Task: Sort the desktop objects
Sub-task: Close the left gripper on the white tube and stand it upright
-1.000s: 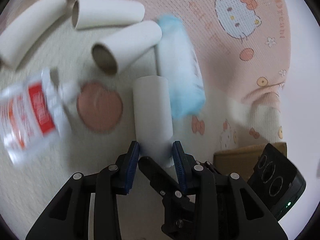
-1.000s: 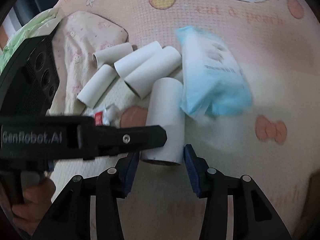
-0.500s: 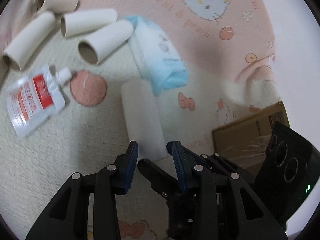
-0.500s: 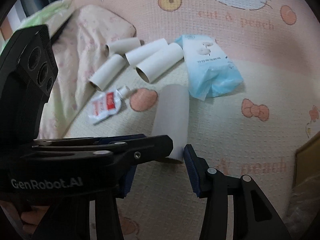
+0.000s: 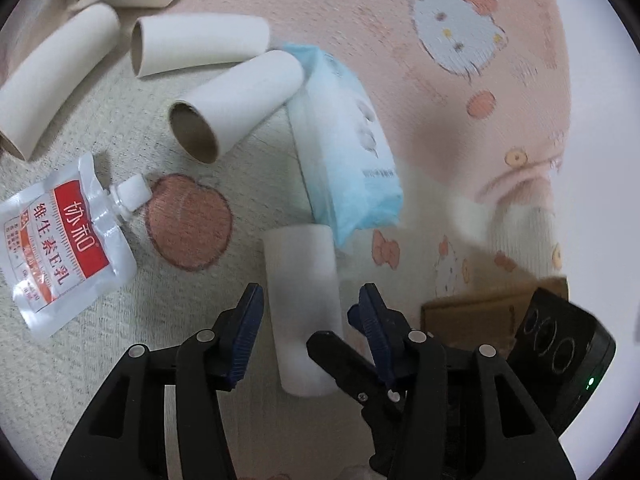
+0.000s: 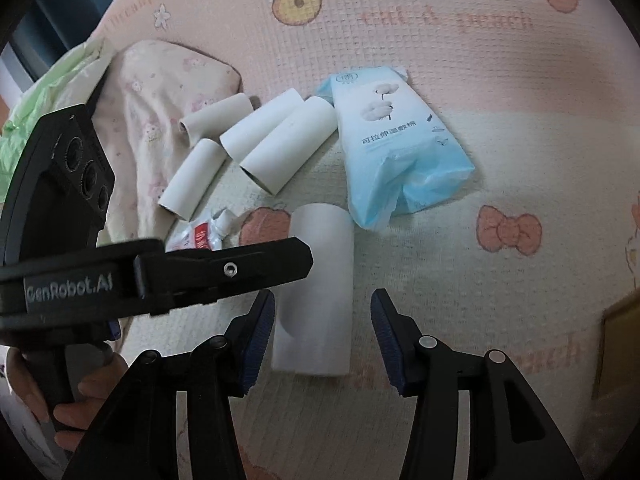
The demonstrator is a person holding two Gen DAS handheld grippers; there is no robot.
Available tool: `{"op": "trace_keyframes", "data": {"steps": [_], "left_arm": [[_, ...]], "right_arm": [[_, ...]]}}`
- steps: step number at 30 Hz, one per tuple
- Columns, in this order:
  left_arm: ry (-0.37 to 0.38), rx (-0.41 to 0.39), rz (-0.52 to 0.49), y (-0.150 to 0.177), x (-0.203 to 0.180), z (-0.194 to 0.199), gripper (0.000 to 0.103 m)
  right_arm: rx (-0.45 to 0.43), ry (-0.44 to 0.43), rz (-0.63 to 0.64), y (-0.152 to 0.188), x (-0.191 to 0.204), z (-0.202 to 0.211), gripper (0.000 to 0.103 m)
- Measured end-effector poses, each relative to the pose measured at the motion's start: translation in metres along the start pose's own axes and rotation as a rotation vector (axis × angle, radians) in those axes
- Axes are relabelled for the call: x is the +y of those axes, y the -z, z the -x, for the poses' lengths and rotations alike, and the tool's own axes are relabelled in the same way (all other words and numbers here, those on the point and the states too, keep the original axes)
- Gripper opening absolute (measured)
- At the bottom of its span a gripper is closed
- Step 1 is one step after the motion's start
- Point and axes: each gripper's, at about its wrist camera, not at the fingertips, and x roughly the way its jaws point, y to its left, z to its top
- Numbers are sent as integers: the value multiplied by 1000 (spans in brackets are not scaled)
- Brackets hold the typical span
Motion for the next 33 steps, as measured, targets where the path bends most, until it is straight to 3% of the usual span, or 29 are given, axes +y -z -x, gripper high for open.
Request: {"op": "trace_keyframes", "data": {"steps": [6,9,13,23,27,33], "left_arm": [[-24,56,-2,-1,0,-20,50],[14,68,26,1,4,-28,47],[19,64,22,2,3,-27,47],[40,47,33,6,10,-26,47],[33,48,24,6,8,-26,47],[29,53,-13,12,8,-21,47]], "right_arm": [[58,-27,-14,-9,0,-20,47],[88,-9,-25,-9,-2,-31,47],[65,-52,-84,-5,-13,-32,48],[-6,-63,-117,6,-14,-30,54],[-3,-79,-118,5,-16,-28,54],[25,-36,-69,3,-6,-25,54]]}}
